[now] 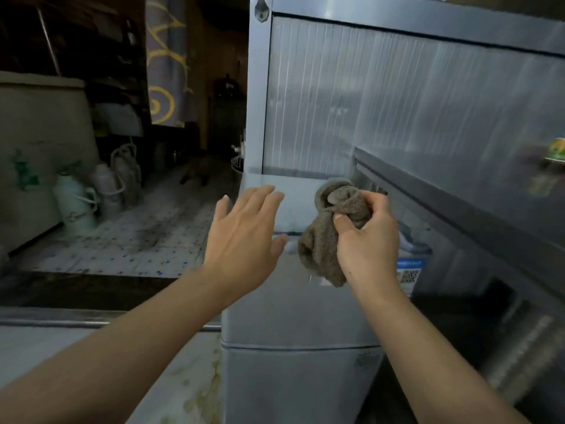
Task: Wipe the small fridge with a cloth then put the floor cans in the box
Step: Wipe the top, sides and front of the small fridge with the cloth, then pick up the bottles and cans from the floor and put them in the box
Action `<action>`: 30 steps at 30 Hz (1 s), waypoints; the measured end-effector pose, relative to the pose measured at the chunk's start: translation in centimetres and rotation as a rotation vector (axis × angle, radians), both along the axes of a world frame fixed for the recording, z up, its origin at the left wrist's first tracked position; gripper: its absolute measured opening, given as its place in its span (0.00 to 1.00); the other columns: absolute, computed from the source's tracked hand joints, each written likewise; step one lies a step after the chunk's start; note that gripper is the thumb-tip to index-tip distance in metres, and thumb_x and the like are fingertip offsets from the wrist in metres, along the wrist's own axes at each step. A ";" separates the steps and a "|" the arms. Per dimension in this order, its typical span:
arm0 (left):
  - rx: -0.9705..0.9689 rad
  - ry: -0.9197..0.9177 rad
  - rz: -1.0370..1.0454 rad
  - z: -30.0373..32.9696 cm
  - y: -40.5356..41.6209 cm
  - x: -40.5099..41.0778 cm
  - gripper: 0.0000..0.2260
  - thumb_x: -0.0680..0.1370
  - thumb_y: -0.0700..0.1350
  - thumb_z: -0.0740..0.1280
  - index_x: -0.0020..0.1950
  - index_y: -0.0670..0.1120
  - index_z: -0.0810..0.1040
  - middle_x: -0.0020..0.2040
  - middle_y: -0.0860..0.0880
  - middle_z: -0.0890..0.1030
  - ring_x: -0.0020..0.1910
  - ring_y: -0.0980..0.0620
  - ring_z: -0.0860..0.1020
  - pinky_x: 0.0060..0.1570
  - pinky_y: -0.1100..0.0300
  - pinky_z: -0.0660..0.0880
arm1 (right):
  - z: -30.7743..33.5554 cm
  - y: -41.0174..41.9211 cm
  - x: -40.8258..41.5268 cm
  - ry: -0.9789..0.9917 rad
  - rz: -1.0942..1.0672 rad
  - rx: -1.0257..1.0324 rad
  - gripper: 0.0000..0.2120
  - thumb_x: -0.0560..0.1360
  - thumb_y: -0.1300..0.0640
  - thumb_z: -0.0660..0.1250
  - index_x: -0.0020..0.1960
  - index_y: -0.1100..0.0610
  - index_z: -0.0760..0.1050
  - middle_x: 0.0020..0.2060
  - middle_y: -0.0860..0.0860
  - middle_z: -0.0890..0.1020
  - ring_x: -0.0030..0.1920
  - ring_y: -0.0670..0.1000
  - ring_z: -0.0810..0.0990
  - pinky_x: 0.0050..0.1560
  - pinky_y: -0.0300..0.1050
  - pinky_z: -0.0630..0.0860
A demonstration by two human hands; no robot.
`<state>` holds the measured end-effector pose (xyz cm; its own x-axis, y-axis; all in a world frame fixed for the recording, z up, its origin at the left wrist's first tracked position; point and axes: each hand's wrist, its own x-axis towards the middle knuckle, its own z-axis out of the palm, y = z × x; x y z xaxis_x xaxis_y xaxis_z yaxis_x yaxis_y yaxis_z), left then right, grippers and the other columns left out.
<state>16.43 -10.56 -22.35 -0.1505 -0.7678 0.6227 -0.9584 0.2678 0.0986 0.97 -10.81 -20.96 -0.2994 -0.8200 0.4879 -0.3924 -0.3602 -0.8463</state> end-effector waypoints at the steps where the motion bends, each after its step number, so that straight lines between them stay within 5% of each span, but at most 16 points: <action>1: 0.024 0.013 0.010 1.0 -0.3 0.5 0.26 0.77 0.53 0.62 0.73 0.49 0.59 0.75 0.51 0.61 0.73 0.51 0.58 0.70 0.45 0.53 | 0.9 -0.4 0.2 0.010 -0.003 0.031 0.15 0.75 0.59 0.66 0.60 0.50 0.68 0.58 0.50 0.74 0.58 0.50 0.74 0.62 0.52 0.73; 5: 0.135 0.026 0.040 5.1 -1.2 2.1 0.26 0.77 0.54 0.62 0.72 0.49 0.59 0.73 0.51 0.63 0.72 0.50 0.61 0.70 0.47 0.55 | 4.2 -2.2 0.9 0.086 -0.038 0.137 0.15 0.75 0.59 0.67 0.60 0.52 0.69 0.60 0.51 0.68 0.50 0.45 0.70 0.57 0.38 0.67; 11: 0.283 0.057 0.048 9.9 -2.0 2.6 0.25 0.77 0.54 0.62 0.71 0.50 0.60 0.70 0.51 0.67 0.68 0.50 0.66 0.67 0.50 0.60 | 8.2 -5.2 2.2 0.120 -0.037 0.299 0.15 0.75 0.61 0.67 0.60 0.55 0.70 0.62 0.53 0.66 0.49 0.45 0.68 0.54 0.34 0.64; 14: 0.348 0.069 0.058 11.5 -2.3 2.7 0.25 0.77 0.53 0.62 0.71 0.50 0.60 0.69 0.51 0.68 0.67 0.50 0.67 0.66 0.50 0.61 | 9.4 -6.6 3.2 0.165 -0.004 0.370 0.14 0.76 0.62 0.65 0.61 0.57 0.70 0.61 0.55 0.66 0.49 0.47 0.69 0.57 0.34 0.64; 16: 0.400 0.075 0.067 12.2 -2.2 2.9 0.24 0.76 0.52 0.62 0.71 0.50 0.60 0.69 0.51 0.68 0.67 0.50 0.67 0.66 0.50 0.61 | 9.7 -7.5 3.7 0.236 0.050 0.467 0.18 0.76 0.61 0.64 0.65 0.59 0.68 0.64 0.57 0.66 0.59 0.52 0.71 0.67 0.39 0.63; 20: 0.500 0.074 0.098 13.4 -1.5 3.5 0.25 0.76 0.52 0.63 0.71 0.50 0.60 0.70 0.51 0.67 0.68 0.50 0.66 0.67 0.50 0.60 | 10.0 -7.9 4.2 0.513 0.173 0.784 0.33 0.76 0.53 0.64 0.76 0.56 0.52 0.74 0.58 0.57 0.74 0.58 0.55 0.72 0.50 0.52; 26: 0.633 0.126 0.093 15.6 0.9 5.2 0.24 0.77 0.53 0.62 0.70 0.49 0.62 0.68 0.50 0.70 0.66 0.48 0.68 0.63 0.51 0.64 | 12.1 -4.7 5.1 0.659 0.178 0.750 0.28 0.71 0.52 0.68 0.68 0.58 0.65 0.66 0.56 0.69 0.68 0.58 0.65 0.64 0.48 0.61; 30: 0.685 0.168 0.079 17.2 3.8 6.7 0.21 0.76 0.52 0.62 0.67 0.48 0.65 0.67 0.49 0.71 0.65 0.47 0.69 0.61 0.50 0.65 | 14.3 -1.1 6.1 0.647 0.213 0.805 0.33 0.72 0.51 0.68 0.72 0.58 0.59 0.71 0.57 0.63 0.71 0.59 0.60 0.68 0.49 0.58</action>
<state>23.18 -6.75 -5.12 -0.0223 -0.9997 0.0058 -0.9294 0.0228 0.3685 7.11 -11.91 -6.65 0.0122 -0.9779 -0.2087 -0.8494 0.1000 -0.5182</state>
